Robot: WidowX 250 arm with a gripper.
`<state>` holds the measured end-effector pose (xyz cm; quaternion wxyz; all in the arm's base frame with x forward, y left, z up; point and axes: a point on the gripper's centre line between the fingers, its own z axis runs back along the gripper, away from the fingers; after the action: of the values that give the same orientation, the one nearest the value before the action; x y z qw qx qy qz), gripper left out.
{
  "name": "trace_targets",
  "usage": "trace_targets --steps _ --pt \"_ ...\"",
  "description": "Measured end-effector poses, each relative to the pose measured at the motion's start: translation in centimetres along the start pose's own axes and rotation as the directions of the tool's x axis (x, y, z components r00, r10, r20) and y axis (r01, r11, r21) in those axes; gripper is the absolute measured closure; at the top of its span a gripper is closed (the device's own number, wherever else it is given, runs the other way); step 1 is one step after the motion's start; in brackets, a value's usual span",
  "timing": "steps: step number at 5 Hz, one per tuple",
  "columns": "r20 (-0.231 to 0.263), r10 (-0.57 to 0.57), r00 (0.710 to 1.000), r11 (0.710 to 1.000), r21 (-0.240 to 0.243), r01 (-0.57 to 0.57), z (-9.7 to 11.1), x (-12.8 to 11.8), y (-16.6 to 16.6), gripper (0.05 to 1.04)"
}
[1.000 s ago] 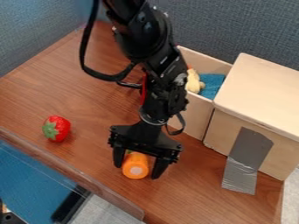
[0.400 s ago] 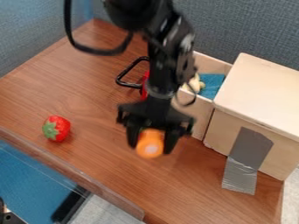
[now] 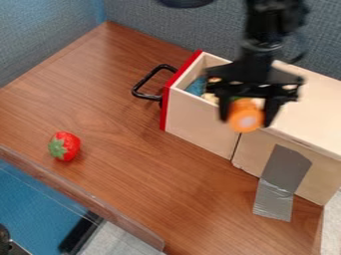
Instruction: Take the object from the table and put it on top of the drawer
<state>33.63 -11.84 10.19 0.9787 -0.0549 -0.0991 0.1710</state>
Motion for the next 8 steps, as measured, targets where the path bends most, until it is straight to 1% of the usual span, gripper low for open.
trace_targets --steps 1,2,3,4,5,6,7,8 --pt "0.025 -0.035 0.999 0.999 -0.033 0.036 0.1 1.1 -2.2 0.347" --pt "0.02 -0.043 0.999 0.998 -0.054 0.044 -0.8 2.2 -3.5 0.347" --pt "0.026 -0.054 0.998 0.996 -0.068 0.056 -1.3 3.5 -4.7 0.347" --pt "0.027 -0.037 0.999 0.997 -0.07 0.039 -1.6 5.0 -4.6 0.297" --pt "-0.004 -0.037 0.999 0.999 -0.024 0.036 -1.8 4.8 -3.6 0.159" --pt "0.0 -0.028 1.0 1.0 0.013 0.028 -1.5 5.0 -3.2 0.076" --pt "0.014 -0.032 0.999 0.999 0.022 0.032 -1.1 5.3 -3.2 0.082" --pt "0.075 -0.025 0.997 1.0 0.009 0.025 1.9 5.9 -3.4 0.083"
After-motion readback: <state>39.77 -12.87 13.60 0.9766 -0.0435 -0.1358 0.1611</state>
